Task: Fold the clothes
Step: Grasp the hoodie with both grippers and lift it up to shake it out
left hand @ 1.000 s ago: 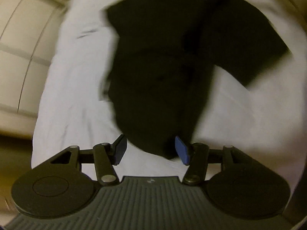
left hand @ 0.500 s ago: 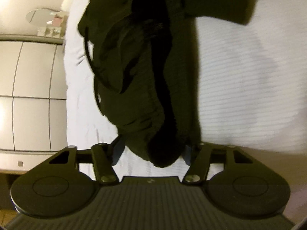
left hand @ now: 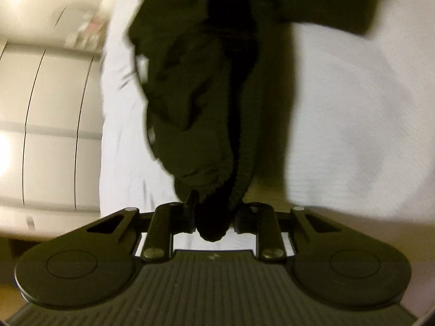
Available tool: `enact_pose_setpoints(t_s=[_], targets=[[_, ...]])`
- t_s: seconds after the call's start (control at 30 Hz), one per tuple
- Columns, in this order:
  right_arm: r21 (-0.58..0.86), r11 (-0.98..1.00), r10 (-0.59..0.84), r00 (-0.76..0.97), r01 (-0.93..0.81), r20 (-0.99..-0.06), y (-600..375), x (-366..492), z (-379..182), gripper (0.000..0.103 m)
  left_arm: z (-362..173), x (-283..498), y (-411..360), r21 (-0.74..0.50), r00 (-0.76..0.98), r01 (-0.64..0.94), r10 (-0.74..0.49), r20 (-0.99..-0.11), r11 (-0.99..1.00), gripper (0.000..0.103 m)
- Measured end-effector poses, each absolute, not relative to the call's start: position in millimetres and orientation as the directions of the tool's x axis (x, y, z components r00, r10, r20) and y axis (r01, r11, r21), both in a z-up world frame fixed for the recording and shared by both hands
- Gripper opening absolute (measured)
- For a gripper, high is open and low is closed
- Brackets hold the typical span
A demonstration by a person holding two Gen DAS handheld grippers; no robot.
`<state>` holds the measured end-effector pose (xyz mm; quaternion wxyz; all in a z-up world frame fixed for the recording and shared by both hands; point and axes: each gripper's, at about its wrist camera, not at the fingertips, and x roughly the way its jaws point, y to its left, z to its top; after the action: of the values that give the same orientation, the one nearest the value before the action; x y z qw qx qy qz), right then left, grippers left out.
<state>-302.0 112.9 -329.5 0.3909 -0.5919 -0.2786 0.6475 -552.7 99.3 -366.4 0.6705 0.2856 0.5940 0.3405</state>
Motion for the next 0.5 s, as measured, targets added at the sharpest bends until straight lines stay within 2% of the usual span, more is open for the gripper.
enact_pose_setpoints(t_s=[0.03,0.1,0.2,0.27,0.37,0.4,0.43,0.47,0.5], targets=[[-0.826,-0.519,0.845,0.014,-0.220,-0.535,119,-300,-323,0.059,-368,-551,101,0.785,0.058,-0.122,0.794,-0.605,0.607,0.026],[-0.790,-0.552,0.818,0.011,-0.264,-0.575,123,-296,-316,0.063,-374,-545,101,0.789,0.055,-0.101,0.796,-0.603,0.606,0.027],[-0.802,-0.584,0.810,-0.023,-0.120,-0.586,102,-293,-336,0.074,-392,-546,88,0.805,0.075,-0.018,0.804,-0.590,0.593,0.025],[-0.839,-0.543,0.839,-0.057,-0.018,-0.542,88,-291,-351,0.076,-398,-548,82,0.820,0.085,0.003,0.817,-0.571,0.573,0.026],[-0.857,-0.515,0.855,-0.066,0.006,-0.514,95,-293,-363,0.081,-406,-551,75,0.830,0.093,0.022,0.826,-0.556,0.557,0.026],[-0.864,-0.503,0.862,-0.067,0.008,-0.503,100,-293,-366,0.081,-408,-550,78,0.829,0.096,0.030,0.824,-0.558,0.558,0.022],[-0.868,-0.497,0.866,-0.064,0.008,-0.496,106,-293,-367,0.078,-407,-549,79,0.822,0.093,0.034,0.817,-0.568,0.568,0.020],[-0.846,-0.532,0.846,-0.062,-0.020,-0.530,110,-292,-361,0.068,-401,-549,80,0.815,0.088,0.017,0.811,-0.579,0.580,0.018],[-0.823,-0.566,0.824,-0.062,-0.048,-0.563,115,-291,-354,0.051,-395,-548,82,0.807,0.082,-0.007,0.805,-0.588,0.591,0.016]])
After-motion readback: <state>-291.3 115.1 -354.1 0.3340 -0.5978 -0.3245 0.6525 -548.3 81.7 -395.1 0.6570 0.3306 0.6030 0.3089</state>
